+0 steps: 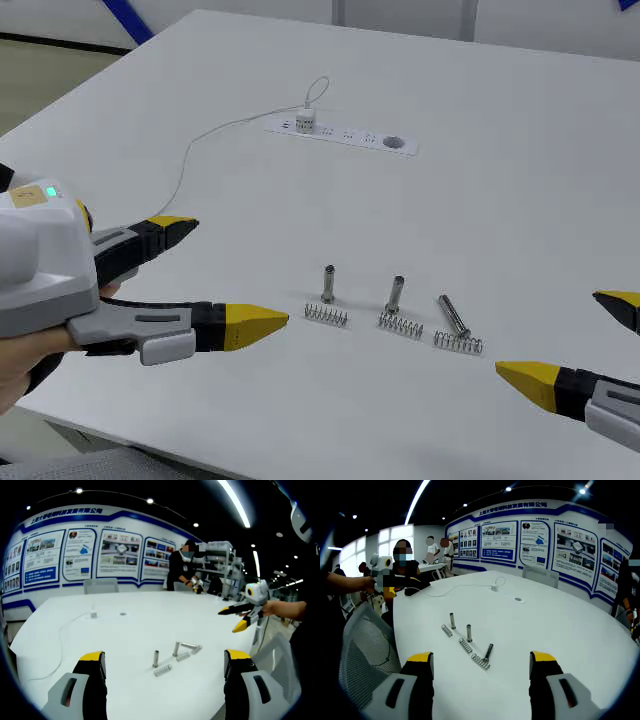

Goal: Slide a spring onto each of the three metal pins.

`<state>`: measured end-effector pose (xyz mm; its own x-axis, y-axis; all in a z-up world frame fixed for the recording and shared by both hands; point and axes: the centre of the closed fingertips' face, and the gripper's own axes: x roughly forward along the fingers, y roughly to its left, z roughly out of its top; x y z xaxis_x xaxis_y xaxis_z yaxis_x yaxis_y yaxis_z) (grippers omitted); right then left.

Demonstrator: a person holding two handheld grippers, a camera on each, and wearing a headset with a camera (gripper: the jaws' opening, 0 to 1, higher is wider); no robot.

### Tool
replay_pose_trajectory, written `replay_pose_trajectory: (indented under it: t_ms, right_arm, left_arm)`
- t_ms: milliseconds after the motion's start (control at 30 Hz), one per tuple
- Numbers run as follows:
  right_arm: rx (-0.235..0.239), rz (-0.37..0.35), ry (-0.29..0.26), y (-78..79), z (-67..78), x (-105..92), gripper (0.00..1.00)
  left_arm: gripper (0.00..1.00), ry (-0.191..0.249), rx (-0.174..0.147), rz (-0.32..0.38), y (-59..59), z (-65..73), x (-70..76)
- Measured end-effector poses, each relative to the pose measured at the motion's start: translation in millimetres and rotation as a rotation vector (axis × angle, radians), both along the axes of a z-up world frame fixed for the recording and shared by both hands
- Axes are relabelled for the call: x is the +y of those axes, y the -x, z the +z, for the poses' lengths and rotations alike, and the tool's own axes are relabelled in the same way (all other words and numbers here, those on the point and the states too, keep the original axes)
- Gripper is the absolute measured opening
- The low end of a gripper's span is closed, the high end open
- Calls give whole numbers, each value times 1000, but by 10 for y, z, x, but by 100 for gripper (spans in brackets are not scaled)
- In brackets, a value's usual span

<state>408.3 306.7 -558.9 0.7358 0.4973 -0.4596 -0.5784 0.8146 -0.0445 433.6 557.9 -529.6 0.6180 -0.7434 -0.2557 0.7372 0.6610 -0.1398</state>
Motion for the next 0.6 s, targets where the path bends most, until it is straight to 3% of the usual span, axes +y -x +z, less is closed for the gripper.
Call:
replay_pose_trajectory:
  t_ms: [600]
  right_arm:
    - [5, 1, 1, 2, -29, -6, 80]
  left_arm:
    - [100, -9, 6, 4, 19, -7, 26]
